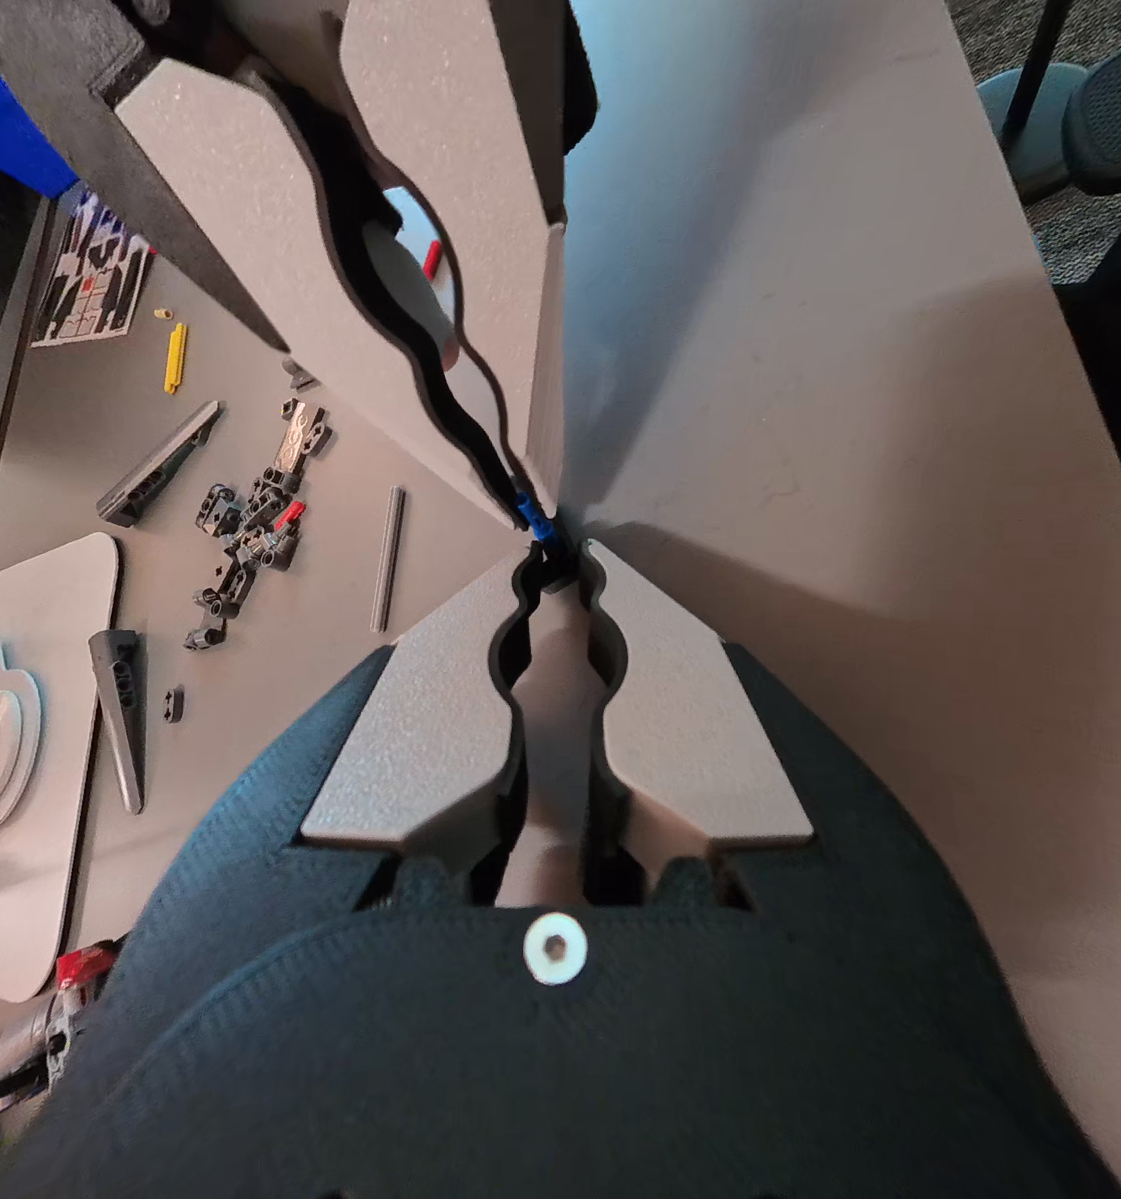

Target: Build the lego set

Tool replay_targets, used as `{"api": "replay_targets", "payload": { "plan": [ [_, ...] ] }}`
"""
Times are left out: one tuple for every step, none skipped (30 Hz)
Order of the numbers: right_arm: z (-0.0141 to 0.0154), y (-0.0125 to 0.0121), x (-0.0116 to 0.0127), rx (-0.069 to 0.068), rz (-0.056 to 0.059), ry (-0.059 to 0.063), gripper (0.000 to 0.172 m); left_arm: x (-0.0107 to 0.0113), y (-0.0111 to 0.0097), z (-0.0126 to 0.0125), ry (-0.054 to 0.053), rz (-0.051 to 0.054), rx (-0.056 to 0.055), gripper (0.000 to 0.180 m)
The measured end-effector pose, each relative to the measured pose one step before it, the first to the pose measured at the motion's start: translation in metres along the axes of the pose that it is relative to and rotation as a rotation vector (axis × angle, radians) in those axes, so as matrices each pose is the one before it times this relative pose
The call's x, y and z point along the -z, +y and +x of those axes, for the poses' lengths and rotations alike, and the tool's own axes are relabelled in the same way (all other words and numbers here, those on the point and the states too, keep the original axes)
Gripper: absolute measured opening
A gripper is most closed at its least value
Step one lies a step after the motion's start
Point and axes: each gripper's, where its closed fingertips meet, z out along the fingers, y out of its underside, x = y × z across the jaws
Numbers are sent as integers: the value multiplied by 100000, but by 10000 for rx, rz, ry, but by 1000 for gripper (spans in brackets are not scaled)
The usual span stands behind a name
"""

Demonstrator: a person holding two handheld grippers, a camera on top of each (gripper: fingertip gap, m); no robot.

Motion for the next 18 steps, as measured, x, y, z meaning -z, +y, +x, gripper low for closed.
{"api": "replay_targets", "payload": {
  "plan": [
    [-22, 43, 20, 16, -81, 47, 0, -9, -9, -2, 0, 8, 9, 9],
    [-17, 27, 4, 30, -80, 22, 0, -15, -7, -4, -7, -2, -13, 9],
    [-18, 5, -1, 22, -65, -4, 0, -12, -2, 0, -6, -6, -10, 9],
    [-8, -7, -7, 2, -61, -35, 0, -7, -8, 1, -8, 2, -15, 9],
    [-12, 8, -7, 18, -62, -43, 0, -13, -19, -2, -3, 8, 2, 9],
    [-6, -31, -10, 7, -63, -29, 0, -17, -9, -1, -6, 6, 3, 8],
    [-12, -3, -9, -8, -90, -30, 0, -2, -3, 1, -3, 2, 8, 8],
    [-11, 25, 1, 8, -88, -36, 0, -9, -9, -2, -8, 10, -5, 8],
    [-14, 17, 3, 4, -54, -46, 0, -7, -5, 8, -11, 8, -19, 8],
    [-3, 13, 8, 6, -14, -53, 0, 2, 2, -5, -8, -8, -5, 8],
    [5, -1, -15, 16, 15, -30, 0, -11, -4, -3, -18, -11, -3, 8],
    [-20, 0, 0, -7, 0, -11, 0, -5, -9, 3, -20, -3, -35, 8],
    [-6, 23, 1, 2, -28, 19, 0, -7, -10, -6, -21, 4, -32, 8],
    [-13, 8, 3, 42, -23, 39, 0, -2, 1, 4, -18, -4, -22, 8],
    [-14, -2, -9, 50, 10, 30, 0, -10, -14, -3, -22, -5, -39, 8],
    [-16, 22, 5, 36, 0, 32, 0, -12, -13, -2, -31, -11, -53, 8],
    [-30, 37, 15, 58, -38, 45, 0, -6, -11, 0, -26, -15, -42, 8],
    [-35, 9, -3, 68, -48, 45, 0, -15, -12, 8, -20, -18, -31, 7]
  ]
}}
